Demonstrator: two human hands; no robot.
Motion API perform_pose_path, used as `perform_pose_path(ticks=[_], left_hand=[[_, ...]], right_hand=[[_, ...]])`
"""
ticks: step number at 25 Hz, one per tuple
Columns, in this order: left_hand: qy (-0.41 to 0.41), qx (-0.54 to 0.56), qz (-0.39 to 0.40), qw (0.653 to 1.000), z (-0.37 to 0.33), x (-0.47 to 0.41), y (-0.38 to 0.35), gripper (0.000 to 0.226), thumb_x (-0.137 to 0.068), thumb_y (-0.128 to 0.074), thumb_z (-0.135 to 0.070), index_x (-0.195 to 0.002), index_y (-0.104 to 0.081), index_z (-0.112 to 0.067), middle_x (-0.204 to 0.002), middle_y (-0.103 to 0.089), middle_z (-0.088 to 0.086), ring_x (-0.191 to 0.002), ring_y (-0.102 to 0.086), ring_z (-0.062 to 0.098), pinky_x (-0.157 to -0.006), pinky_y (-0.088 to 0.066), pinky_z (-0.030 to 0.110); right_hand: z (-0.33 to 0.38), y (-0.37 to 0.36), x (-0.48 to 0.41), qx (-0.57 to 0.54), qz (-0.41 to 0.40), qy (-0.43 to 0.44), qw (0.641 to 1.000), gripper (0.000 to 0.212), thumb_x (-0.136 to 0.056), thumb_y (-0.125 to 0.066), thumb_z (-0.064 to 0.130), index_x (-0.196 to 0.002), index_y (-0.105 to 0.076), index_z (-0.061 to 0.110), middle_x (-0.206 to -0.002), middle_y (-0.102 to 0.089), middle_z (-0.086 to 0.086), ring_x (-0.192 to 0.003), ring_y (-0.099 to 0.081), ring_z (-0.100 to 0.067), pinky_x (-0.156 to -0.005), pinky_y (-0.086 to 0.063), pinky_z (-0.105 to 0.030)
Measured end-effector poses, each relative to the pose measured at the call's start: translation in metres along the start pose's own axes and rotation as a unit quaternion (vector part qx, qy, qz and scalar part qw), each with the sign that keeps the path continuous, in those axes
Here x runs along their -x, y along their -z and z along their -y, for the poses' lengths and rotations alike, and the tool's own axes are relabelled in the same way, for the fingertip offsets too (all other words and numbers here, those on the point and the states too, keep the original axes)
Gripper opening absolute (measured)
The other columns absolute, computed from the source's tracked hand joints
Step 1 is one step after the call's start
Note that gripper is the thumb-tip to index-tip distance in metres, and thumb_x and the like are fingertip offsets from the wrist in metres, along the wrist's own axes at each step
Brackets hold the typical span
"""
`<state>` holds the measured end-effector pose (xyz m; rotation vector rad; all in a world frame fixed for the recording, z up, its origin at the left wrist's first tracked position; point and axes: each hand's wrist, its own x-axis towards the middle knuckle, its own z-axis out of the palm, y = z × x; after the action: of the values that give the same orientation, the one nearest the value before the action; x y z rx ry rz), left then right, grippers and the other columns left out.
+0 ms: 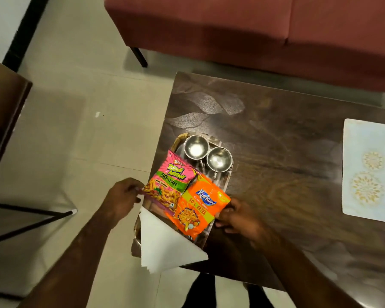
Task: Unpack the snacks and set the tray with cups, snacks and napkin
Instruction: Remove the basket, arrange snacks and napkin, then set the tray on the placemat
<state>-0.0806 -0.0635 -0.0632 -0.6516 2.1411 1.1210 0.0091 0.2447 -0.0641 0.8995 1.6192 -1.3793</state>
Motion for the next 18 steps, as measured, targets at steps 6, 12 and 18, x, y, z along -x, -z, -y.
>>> perform_pose_path(ticks=[6, 12, 18], left_hand=[[0.005, -0.018, 0.056, 0.998, 0.011, -0.007, -0.013, 0.032, -0.099, -0.041, -0.002, -0.094, -0.07, -0.015, -0.079, -0.072, 0.012, -0.069, -0.064, 0.025, -0.065, -0.056, 0.038], [0.061, -0.033, 0.093, 0.993, 0.004, -0.011, -0.017, 0.029, -0.086, -0.043, 0.017, -0.097, -0.065, 0.002, -0.078, -0.062, 0.017, -0.07, -0.057, 0.028, -0.055, -0.053, 0.03], [0.038, -0.003, 0.092, 0.995, 0.013, -0.005, -0.029, 0.03, -0.085, -0.05, 0.019, -0.089, -0.067, -0.005, -0.066, -0.073, 0.011, -0.051, -0.071, 0.021, -0.042, -0.056, 0.032]], right_hand=[[-0.007, -0.016, -0.012, -0.093, -0.005, -0.021, 0.995, 0.033, -0.095, -0.073, 0.003, -0.125, -0.067, 0.014, -0.118, -0.079, -0.014, -0.106, -0.077, -0.025, -0.075, -0.061, -0.036], [-0.013, -0.032, -0.02, -0.162, -0.045, 0.009, 0.986, 0.043, -0.092, -0.067, -0.013, -0.129, -0.064, 0.009, -0.119, -0.079, -0.015, -0.101, -0.078, -0.029, -0.083, -0.066, -0.051], [-0.023, -0.027, -0.027, -0.146, -0.075, 0.051, 0.985, 0.04, -0.094, -0.06, -0.018, -0.122, -0.067, 0.01, -0.118, -0.076, -0.015, -0.099, -0.073, -0.032, -0.074, -0.063, -0.037]])
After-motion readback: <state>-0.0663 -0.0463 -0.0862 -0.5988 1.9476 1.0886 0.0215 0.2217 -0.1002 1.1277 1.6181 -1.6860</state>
